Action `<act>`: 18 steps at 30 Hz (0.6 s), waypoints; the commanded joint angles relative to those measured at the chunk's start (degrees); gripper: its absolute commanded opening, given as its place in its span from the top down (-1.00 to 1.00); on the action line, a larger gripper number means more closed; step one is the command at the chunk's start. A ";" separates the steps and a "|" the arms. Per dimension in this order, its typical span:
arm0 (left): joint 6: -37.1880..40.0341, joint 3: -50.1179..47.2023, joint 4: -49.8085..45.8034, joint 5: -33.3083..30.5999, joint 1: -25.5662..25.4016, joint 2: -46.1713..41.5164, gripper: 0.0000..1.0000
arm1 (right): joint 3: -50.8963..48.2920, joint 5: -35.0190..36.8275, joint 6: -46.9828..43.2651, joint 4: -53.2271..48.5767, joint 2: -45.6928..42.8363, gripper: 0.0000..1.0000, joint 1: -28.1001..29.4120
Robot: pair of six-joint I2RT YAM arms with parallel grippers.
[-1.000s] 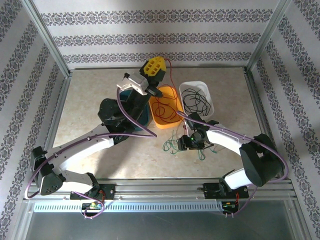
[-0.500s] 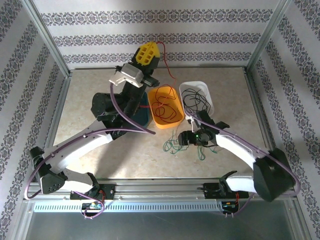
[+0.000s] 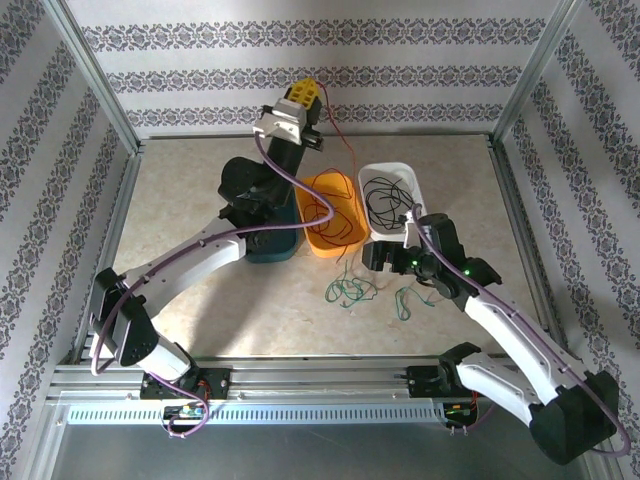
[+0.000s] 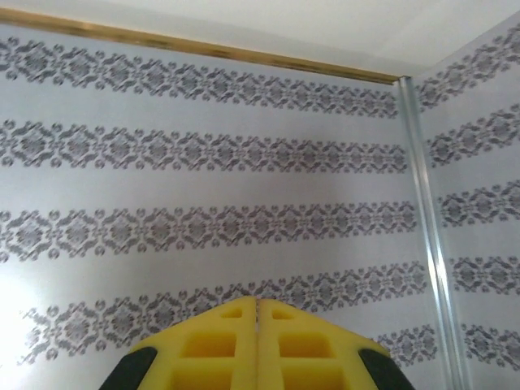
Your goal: Untangle the cables
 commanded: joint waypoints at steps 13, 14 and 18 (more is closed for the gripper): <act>-16.70 -13.22 -6.52 -8.23 1.34 7.84 1.00 | -1.70 3.35 0.53 -0.12 -3.78 -0.97 -2.48; -18.42 -14.23 -7.61 -8.52 1.26 7.82 1.00 | -1.75 3.26 0.44 -0.16 -3.76 -0.96 -2.51; -23.75 -16.57 -12.28 -10.02 1.19 7.79 1.00 | -1.92 3.34 0.35 -0.21 -3.58 -0.96 -2.53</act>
